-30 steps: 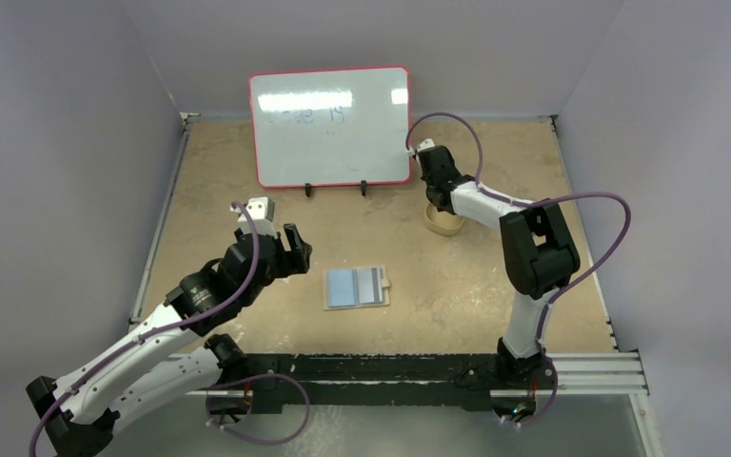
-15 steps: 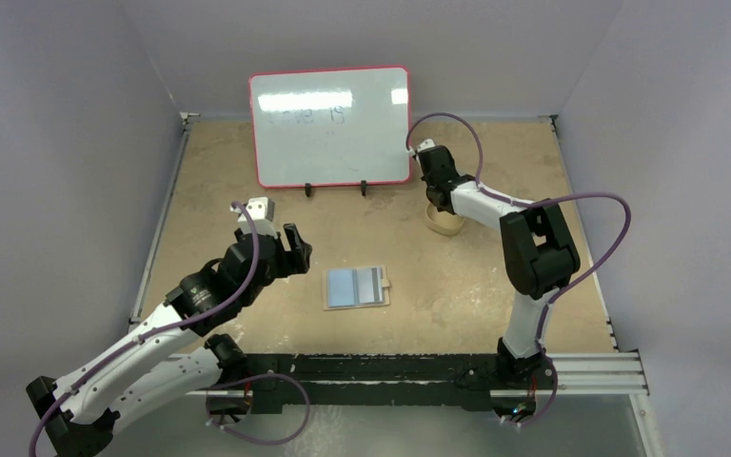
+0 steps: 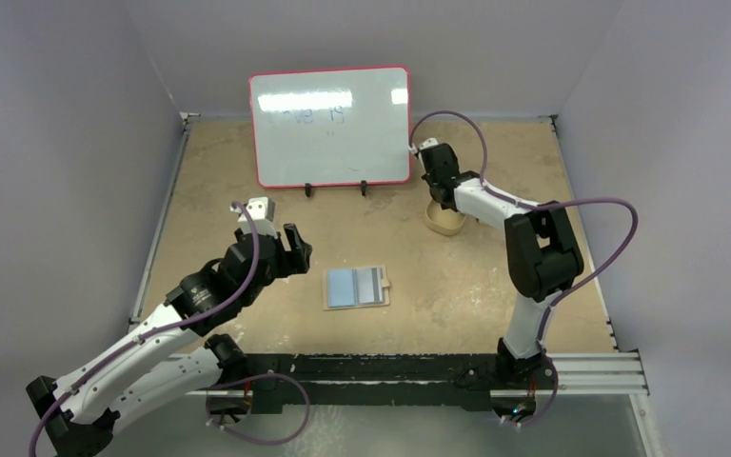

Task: Put the credit cards into the card holder
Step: Pick up the credit card from the storage box.

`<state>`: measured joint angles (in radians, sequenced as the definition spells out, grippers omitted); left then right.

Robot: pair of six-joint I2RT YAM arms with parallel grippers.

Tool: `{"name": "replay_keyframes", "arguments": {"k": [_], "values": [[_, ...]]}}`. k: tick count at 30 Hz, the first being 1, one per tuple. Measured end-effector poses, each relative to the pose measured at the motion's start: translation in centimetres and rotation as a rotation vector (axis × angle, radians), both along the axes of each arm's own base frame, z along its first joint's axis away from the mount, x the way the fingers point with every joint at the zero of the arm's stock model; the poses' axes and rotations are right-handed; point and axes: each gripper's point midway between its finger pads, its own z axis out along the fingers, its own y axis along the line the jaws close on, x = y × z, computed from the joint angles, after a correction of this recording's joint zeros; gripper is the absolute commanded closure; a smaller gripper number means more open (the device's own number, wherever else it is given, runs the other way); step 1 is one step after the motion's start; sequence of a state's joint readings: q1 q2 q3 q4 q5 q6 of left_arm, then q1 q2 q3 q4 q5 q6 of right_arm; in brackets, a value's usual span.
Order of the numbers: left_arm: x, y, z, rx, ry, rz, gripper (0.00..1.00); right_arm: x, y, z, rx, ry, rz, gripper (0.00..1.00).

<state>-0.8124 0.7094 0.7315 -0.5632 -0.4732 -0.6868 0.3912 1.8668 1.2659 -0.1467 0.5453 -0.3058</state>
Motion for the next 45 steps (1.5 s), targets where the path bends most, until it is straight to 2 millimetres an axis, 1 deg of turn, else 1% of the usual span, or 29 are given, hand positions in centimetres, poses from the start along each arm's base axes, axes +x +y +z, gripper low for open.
{"name": "replay_keyframes", "arguments": {"k": [11, 16, 19, 21, 27, 30, 32, 33, 36, 38, 42, 45], "values": [[0.0, 0.0, 0.0, 0.001, 0.001, 0.000, 0.29, -0.9, 1.9, -0.1, 0.131, 0.039, 0.032, 1.00], [0.0, 0.0, -0.1, 0.002, 0.002, 0.000, 0.29, -1.3, 3.2, -0.6, 0.215, 0.063, 0.039, 1.00], [0.0, 0.0, -0.1, 0.002, 0.002, 0.000, 0.29, -1.4, 3.6, -0.8, 0.243, 0.068, 0.028, 1.00], [0.0, 0.0, -0.1, 0.002, 0.002, 0.000, 0.29, -1.3, 3.7, -0.8, 0.253, 0.068, 0.021, 0.98], [0.0, 0.0, -0.1, 0.002, 0.002, 0.000, 0.29, -1.3, 4.0, -1.0, 0.285, 0.065, -0.007, 0.85], [0.0, 0.0, -0.1, 0.002, 0.002, 0.000, 0.29, -1.5, 4.0, -1.8, 0.288, 0.082, -0.024, 0.81], [0.0, 0.0, -0.1, 0.002, 0.002, 0.000, 0.29, -1.7, 3.9, -2.4, 0.286, 0.099, -0.033, 0.81], [0.0, 0.0, -0.1, 0.002, 0.002, 0.000, 0.29, -1.8, 3.8, -2.7, 0.284, 0.107, -0.039, 0.82], [0.0, 0.0, -0.1, 0.002, 0.002, 0.000, 0.29, -1.9, 3.6, -3.1, 0.284, 0.117, -0.051, 0.95], [0.0, 0.0, -0.1, 0.002, 0.002, 0.000, 0.29, -1.9, 3.4, -3.2, 0.287, 0.118, -0.059, 1.00], [0.0, 0.0, 0.0, 0.001, 0.001, 0.000, 0.29, -2.0, 3.3, -3.1, 0.292, 0.124, -0.070, 1.00], [0.0, 0.0, 0.0, 0.001, 0.001, 0.000, 0.29, -2.1, 3.4, -2.4, 0.299, 0.126, -0.079, 1.00]]}}
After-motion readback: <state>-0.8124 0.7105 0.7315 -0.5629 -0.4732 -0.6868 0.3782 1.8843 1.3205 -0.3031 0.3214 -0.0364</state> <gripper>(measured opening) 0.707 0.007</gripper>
